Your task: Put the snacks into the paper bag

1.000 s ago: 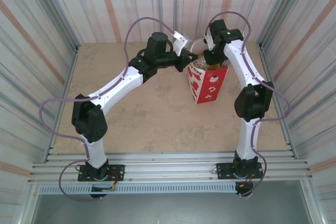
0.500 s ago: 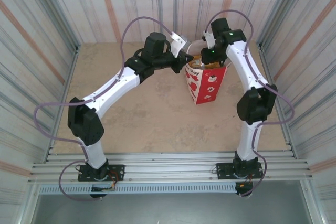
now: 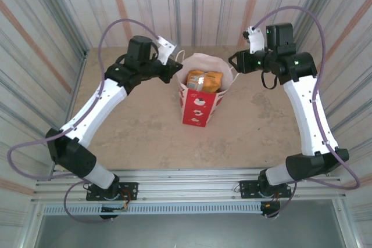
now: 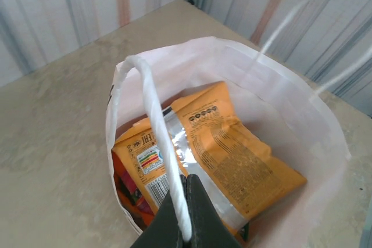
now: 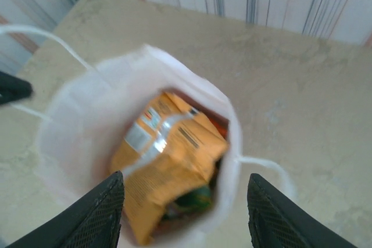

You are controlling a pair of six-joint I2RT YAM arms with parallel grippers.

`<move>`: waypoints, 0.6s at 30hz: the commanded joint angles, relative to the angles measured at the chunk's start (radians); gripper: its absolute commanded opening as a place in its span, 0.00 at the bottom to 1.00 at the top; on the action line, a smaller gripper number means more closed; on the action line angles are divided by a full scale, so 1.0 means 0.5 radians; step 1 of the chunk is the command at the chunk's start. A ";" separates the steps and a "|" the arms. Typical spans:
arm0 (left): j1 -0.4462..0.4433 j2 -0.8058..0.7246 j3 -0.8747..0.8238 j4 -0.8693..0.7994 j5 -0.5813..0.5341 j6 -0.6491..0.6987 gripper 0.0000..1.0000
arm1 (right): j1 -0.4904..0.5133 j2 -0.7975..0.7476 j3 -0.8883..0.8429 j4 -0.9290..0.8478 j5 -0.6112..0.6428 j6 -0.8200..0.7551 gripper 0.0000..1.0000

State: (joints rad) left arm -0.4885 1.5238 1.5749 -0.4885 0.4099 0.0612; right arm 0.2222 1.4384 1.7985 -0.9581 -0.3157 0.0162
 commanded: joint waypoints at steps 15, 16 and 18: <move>0.108 -0.720 -0.443 -0.228 -0.530 -0.139 0.77 | -0.359 -0.462 -0.695 0.269 -0.229 0.259 0.59; 0.120 -0.779 -0.500 -0.215 -0.611 -0.170 0.79 | -0.394 -0.504 -0.742 0.309 -0.256 0.266 0.59; 0.162 -0.889 -0.617 -0.188 -0.750 -0.229 0.83 | -0.456 -0.582 -0.844 0.401 -0.324 0.278 0.60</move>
State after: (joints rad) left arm -0.4294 1.1458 1.3209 -0.5743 0.1837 0.0006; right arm 0.0238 1.1950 1.4258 -0.8268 -0.4217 0.1230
